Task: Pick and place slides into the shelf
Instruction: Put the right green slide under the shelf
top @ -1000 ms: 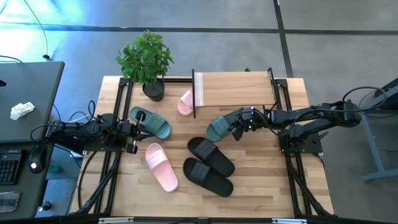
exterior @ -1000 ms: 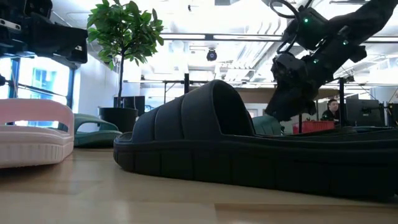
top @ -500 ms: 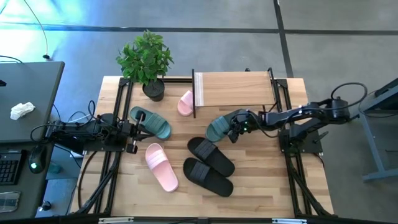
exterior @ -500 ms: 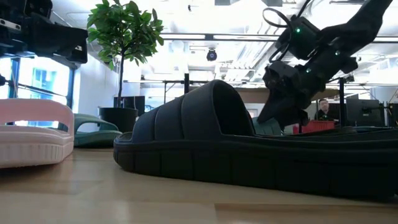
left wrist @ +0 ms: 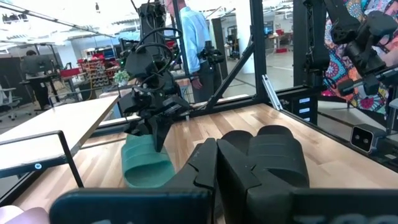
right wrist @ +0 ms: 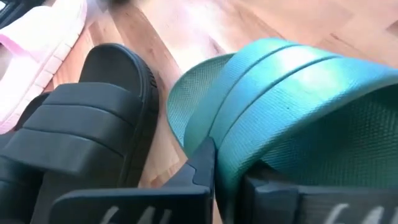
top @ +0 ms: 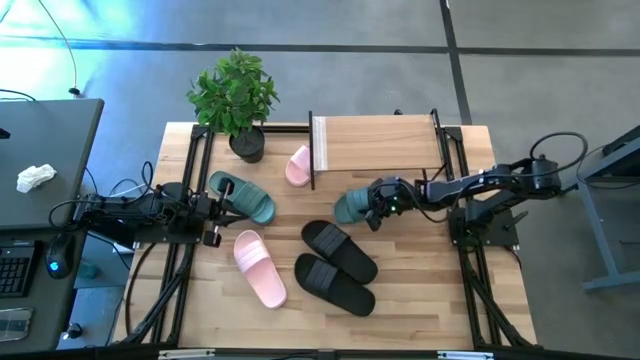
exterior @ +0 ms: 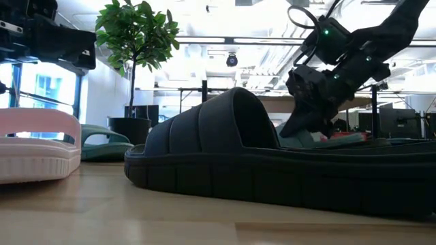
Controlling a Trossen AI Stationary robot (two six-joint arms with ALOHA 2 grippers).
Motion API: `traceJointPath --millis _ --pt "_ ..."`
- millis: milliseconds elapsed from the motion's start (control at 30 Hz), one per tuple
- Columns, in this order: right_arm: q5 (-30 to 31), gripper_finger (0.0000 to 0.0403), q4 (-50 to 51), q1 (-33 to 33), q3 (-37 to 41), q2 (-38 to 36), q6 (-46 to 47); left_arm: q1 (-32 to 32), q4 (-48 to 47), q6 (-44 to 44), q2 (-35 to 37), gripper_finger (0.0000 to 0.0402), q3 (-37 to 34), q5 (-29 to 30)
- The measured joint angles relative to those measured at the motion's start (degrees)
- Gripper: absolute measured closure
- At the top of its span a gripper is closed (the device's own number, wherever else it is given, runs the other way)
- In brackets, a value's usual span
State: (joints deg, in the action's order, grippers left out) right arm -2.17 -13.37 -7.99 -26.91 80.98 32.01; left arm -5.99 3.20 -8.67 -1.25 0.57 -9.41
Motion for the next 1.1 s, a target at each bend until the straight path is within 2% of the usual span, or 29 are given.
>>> traceJointPath --millis 200,600,833,967,1100 --pt "9.35 0.0399 -0.32 3.02 0.02 -2.27 1.62 0.0 -0.04 0.0 0.01 0.0401 -0.01 0.0" --pt "25.73 0.0402 1.12 14.63 -0.03 -14.23 2.16 -0.01 -0.24 0.11 0.0 0.0401 0.01 0.0" --pt "43.76 0.0402 -0.5 24.21 -0.03 -15.74 -0.06 -0.01 0.79 0.13 -0.01 0.0401 0.01 0.19" --pt "53.42 0.0402 -5.55 28.66 -0.03 -15.05 -6.02 -0.01 4.93 0.17 -0.01 0.0401 -0.01 2.2" --pt "57.19 0.0403 -11.43 31.18 -0.07 -14.39 -15.61 -0.01 8.5 1.09 -0.01 0.0401 -0.01 3.02"
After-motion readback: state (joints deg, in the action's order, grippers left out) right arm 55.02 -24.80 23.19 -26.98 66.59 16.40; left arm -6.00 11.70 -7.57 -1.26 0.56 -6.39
